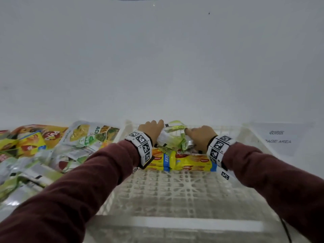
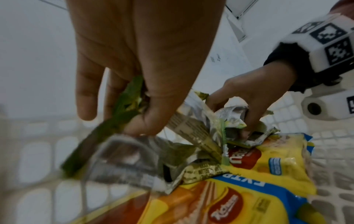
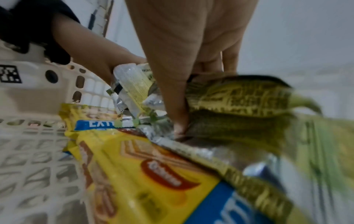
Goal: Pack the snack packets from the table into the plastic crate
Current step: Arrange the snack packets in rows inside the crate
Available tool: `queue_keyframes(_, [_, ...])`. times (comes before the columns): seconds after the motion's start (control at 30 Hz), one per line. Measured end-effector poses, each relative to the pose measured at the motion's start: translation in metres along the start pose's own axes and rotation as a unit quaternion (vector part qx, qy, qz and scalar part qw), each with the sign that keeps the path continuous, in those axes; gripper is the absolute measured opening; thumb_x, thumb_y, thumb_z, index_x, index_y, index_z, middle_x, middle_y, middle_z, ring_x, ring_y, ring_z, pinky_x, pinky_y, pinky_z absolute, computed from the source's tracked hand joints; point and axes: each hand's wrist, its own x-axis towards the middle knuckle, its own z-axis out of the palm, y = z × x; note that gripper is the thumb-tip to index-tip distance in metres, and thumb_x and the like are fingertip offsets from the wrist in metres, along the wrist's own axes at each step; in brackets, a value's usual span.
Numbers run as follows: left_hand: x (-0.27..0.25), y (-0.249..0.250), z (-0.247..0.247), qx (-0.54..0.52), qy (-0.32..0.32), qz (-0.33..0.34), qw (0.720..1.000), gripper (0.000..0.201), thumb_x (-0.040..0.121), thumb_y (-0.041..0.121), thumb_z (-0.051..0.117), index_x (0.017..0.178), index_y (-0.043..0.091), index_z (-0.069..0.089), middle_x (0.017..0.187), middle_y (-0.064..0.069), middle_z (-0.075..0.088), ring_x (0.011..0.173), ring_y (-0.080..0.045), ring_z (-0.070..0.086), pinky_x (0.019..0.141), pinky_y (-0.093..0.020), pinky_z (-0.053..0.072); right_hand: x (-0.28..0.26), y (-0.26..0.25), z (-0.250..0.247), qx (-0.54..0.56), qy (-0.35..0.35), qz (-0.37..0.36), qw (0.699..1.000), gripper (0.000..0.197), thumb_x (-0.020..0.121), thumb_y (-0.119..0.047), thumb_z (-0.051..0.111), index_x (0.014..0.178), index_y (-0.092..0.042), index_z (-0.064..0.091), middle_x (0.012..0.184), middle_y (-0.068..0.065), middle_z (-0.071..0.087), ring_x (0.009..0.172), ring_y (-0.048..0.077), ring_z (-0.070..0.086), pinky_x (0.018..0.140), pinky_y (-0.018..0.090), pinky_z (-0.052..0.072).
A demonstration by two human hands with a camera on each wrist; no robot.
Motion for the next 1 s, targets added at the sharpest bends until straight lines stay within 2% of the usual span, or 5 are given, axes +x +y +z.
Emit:
queue_keyframes(0.27, [0.000,-0.022,0.014,0.094,-0.118,0.032,0.988,0.097,0.071,0.047,0.071,0.146,0.019,0.017,0.145,-0.010,0.021,0.132,-0.031,0.024,0.106,-0.046,0.030,-0.009,0.008,-0.002,-0.052,0.016,-0.043,0.998,0.057,0.084,-0.043,0.057,0.133,-0.020,0.038,0.134,0.006,0.040,0.118,0.023,0.045,0.087,0.033,0.041])
queue_keyframes(0.5, [-0.005,-0.020,0.008,0.039,-0.146,0.058,0.987,0.117,0.061,0.056,0.077,0.148,0.015,0.010,0.145,-0.008,0.020,0.135,-0.028,0.022,0.111,-0.045,0.029,-0.014,0.009,-0.001,0.077,-0.053,-0.010,0.996,0.059,0.084,-0.036,0.063,0.135,-0.028,0.034,0.126,0.002,0.048,0.107,0.024,0.056,0.073,0.029,0.039])
queue_keyframes(0.63, [-0.013,-0.013,0.000,-0.039,-0.101,0.100,0.989,0.092,0.062,0.040,0.082,0.135,0.017,0.030,0.132,-0.006,0.033,0.123,-0.024,0.035,0.100,-0.038,0.038,-0.014,0.003,0.004,0.103,-0.071,-0.006,0.992,0.048,0.090,-0.020,0.057,0.133,-0.029,0.039,0.129,0.002,0.049,0.111,0.023,0.054,0.078,0.030,0.041])
queue_keyframes(0.83, [-0.022,-0.002,-0.003,-0.082,-0.148,0.161,0.972,0.035,0.076,0.022,0.075,0.104,0.011,0.057,0.094,0.000,0.051,0.090,-0.021,0.053,0.071,-0.028,0.041,-0.016,0.006,-0.007,0.155,-0.072,0.002,0.985,0.035,0.090,-0.008,0.052,0.124,-0.016,0.048,0.122,0.010,0.055,0.104,0.026,0.055,0.080,0.031,0.044])
queue_keyframes(1.0, [-0.029,0.012,0.002,-0.025,-0.202,0.197,0.959,0.045,0.082,0.022,0.069,0.122,0.012,0.050,0.117,-0.007,0.053,0.103,-0.025,0.054,0.075,-0.029,0.040,-0.028,0.016,-0.027,0.264,0.016,0.003,0.964,0.041,0.091,0.003,0.040,0.125,-0.018,0.046,0.069,-0.015,0.049,0.062,0.010,0.047,0.060,0.023,0.035])
